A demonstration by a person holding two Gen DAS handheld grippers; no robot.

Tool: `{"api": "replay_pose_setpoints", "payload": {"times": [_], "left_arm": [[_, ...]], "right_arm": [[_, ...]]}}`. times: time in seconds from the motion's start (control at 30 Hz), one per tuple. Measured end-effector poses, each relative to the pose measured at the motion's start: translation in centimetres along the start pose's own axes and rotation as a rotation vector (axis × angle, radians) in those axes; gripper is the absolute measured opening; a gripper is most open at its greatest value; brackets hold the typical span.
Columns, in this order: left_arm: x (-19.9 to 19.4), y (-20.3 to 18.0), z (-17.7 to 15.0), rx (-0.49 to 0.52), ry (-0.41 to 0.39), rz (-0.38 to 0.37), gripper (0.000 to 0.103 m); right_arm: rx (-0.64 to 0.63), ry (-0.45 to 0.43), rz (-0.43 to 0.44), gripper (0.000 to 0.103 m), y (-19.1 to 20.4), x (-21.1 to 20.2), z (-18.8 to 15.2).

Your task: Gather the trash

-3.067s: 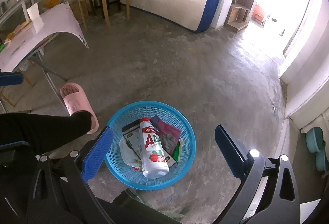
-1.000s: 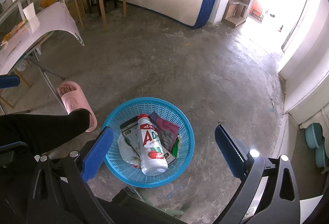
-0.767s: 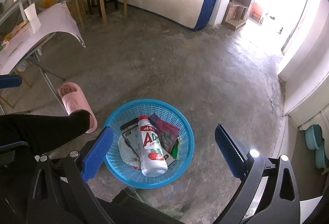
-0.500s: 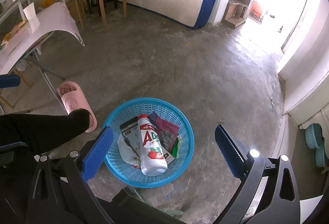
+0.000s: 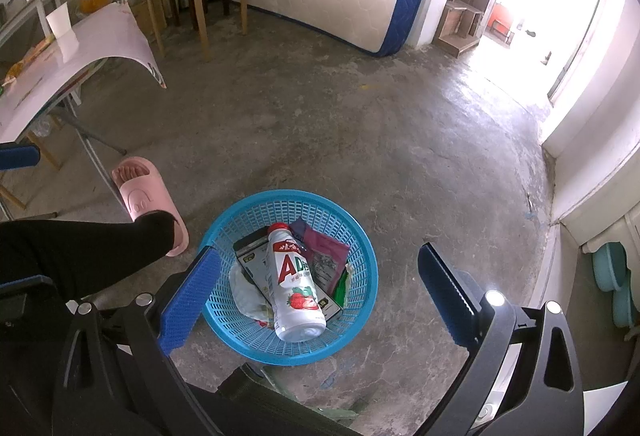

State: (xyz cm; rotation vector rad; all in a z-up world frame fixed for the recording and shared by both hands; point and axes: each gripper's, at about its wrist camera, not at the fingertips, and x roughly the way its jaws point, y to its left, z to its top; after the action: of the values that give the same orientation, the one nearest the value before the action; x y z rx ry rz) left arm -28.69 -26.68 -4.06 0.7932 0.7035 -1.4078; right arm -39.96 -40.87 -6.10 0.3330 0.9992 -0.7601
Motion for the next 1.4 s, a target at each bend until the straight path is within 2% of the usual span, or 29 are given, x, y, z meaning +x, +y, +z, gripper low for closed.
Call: {"api": "replay_pose_setpoints", "payload": {"times": [1.4], "left_arm": [[0.05,-0.04,0.08,0.0,0.004,-0.004,0.092]], "right_arm": [[0.0,0.01,0.004,0.096,0.19,0.1,-0.16]]}}
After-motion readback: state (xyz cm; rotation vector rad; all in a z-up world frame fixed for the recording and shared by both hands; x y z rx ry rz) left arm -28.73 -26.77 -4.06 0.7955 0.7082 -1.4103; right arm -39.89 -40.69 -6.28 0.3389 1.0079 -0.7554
